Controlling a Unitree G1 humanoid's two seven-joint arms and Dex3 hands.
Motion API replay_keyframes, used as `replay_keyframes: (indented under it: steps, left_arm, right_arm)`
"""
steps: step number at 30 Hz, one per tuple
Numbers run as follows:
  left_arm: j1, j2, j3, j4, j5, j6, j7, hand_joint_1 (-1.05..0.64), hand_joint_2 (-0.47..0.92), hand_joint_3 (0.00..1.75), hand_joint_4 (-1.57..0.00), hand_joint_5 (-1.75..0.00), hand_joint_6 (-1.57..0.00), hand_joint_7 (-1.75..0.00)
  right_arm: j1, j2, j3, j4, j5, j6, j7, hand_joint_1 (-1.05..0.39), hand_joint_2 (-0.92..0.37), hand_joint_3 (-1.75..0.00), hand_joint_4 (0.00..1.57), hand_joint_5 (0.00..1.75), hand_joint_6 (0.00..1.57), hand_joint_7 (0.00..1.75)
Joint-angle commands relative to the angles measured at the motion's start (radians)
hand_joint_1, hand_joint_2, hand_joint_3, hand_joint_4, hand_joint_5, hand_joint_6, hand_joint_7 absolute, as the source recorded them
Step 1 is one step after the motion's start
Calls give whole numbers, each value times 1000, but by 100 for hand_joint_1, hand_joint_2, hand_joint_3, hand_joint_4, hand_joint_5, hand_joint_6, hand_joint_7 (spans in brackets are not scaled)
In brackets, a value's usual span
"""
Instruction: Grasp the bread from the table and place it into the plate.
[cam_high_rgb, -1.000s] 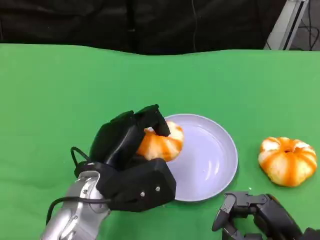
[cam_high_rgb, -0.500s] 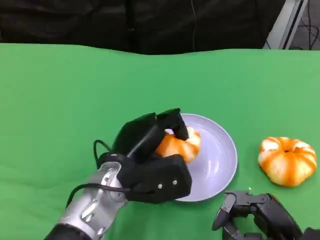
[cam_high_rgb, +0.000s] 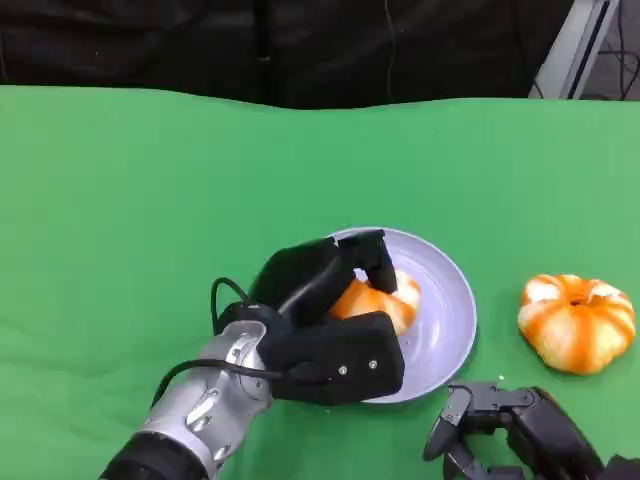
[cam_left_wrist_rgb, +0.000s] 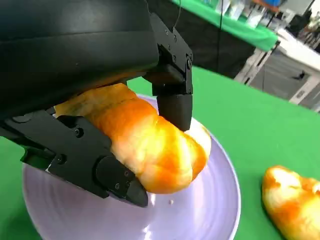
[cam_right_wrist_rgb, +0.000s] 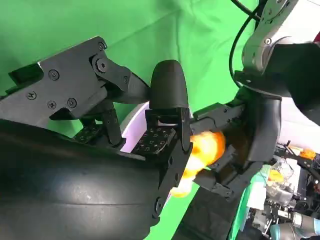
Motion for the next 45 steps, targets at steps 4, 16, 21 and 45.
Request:
replay_keyframes:
  steps: [4,16,21,45]
  left_arm:
    - [-74,18,-6,34,-14,39,-122,-33,85,0,-78,-46,-92,-18]
    - [-100,57,11,11,-77,32,-300,-88,92,45,-57,-1,-50,0]
    - [-102,77,29,-11,-122,32,-379,-97,92,67,-50,0,-41,0]
    - [-19,54,210,-15,-430,-98,-471,-95,92,81,-16,0,-18,-1]
  right_arm:
    - [4,-6,5,4,-3,-6,-1,-17,-61,-97,81,145,87,112]
    - [10,-4,10,-9,2,7,-4,-14,-61,-99,81,148,86,112]
    - [7,-3,11,-3,-1,4,-7,-15,-60,-100,80,149,86,114]
    - [6,-6,13,-5,-11,3,-17,-12,-61,-98,81,147,86,114]
